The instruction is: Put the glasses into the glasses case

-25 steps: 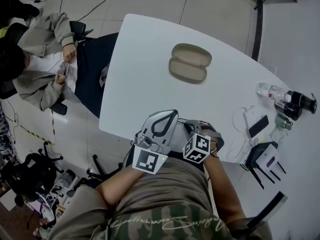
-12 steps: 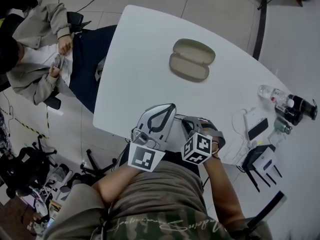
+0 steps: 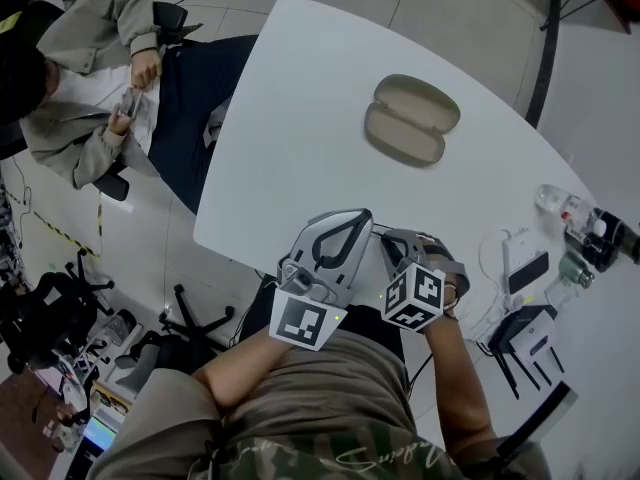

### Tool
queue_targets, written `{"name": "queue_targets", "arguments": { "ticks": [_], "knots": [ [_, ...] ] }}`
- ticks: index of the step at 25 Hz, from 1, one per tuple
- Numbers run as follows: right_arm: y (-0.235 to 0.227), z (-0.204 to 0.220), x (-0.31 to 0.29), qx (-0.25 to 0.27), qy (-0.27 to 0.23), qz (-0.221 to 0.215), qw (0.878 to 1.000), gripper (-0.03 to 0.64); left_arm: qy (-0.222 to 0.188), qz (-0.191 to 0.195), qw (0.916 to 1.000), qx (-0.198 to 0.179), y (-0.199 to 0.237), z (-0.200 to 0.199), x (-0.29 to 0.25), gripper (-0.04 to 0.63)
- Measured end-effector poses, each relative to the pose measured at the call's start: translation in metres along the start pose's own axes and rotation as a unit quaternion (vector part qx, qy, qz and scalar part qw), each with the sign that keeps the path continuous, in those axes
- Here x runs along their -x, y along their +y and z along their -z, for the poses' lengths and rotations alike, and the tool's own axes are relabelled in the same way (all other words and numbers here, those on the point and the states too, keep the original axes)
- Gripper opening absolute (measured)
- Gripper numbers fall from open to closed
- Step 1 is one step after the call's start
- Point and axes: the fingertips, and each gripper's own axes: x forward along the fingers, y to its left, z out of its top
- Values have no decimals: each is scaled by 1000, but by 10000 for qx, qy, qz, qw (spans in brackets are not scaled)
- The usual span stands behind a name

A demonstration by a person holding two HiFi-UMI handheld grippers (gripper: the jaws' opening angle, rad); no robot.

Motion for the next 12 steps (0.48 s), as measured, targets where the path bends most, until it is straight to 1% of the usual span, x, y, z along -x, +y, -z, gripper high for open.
{"name": "queue_targets", "arguments": {
  "ticks": [5,8,12],
  "knots": [
    [-2,-5,-1,125,28,39,9999,34,-98,-94,9999,-51,5,-5,4,6],
    [-5,-6,1,117,35,69,9999,34,-110,-168,9998,-11,9,-7,5,6],
    [-12,-6,2,125,52,137,9998,34,-138,-164,9998,-18,8,-10,5,6]
  ]
}}
